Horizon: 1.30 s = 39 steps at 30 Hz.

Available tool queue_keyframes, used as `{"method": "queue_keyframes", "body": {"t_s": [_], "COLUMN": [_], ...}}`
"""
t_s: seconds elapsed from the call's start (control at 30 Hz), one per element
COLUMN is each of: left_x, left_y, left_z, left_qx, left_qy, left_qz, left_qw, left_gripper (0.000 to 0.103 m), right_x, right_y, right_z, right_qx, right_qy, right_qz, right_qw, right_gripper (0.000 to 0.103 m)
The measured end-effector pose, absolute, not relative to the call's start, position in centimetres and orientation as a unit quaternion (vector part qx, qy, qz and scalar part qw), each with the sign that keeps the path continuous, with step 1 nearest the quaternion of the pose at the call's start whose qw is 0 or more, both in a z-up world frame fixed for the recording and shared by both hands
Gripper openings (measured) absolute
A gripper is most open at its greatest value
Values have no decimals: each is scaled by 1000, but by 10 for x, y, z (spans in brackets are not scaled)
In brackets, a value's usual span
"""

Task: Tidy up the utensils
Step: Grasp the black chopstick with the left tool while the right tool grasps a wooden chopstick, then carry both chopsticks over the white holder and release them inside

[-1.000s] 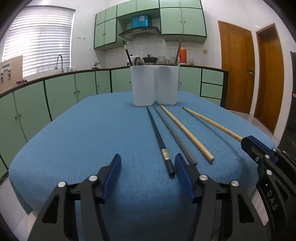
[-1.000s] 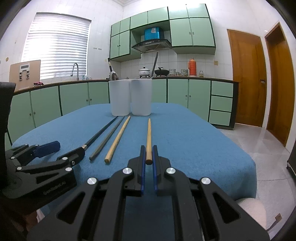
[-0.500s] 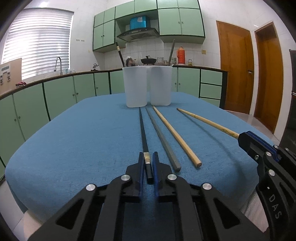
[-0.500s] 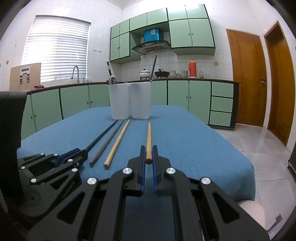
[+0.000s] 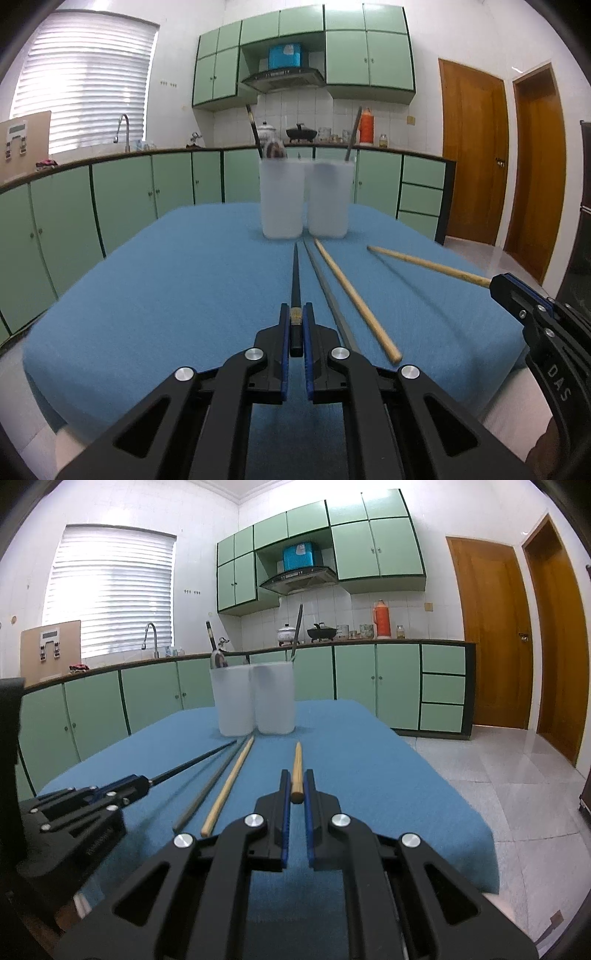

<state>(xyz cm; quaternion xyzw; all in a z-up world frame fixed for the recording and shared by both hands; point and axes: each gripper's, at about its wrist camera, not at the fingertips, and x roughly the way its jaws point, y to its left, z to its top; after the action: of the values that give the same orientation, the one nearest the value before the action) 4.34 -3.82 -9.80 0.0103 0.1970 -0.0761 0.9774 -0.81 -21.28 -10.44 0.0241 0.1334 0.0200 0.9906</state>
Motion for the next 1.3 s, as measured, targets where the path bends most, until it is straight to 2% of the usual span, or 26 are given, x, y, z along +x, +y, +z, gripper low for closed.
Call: {"method": "queue_keyframes", "body": {"t_s": [0.37, 0.63, 1.03, 1.3], "left_x": [41, 68, 101, 114], "left_y": [-20, -9, 2, 4], "left_z": [-16, 38, 79, 126], "left_qx": [2, -14, -15, -26], "left_qy": [136, 132, 131, 66], "left_qz": [-100, -131, -150, -160], "left_qw": [986, 982, 980, 985], "left_gripper": [7, 7, 7, 7], "right_x": [9, 46, 94, 114], "right_y": [-220, -228, -221, -219], "right_z": [-31, 38, 97, 150], "right_qx": [15, 26, 25, 16], "right_qy": [110, 112, 138, 91], "right_qz": [61, 108, 154, 158], "right_qw": [992, 988, 978, 983], "right_gripper": [6, 6, 6, 6]}}
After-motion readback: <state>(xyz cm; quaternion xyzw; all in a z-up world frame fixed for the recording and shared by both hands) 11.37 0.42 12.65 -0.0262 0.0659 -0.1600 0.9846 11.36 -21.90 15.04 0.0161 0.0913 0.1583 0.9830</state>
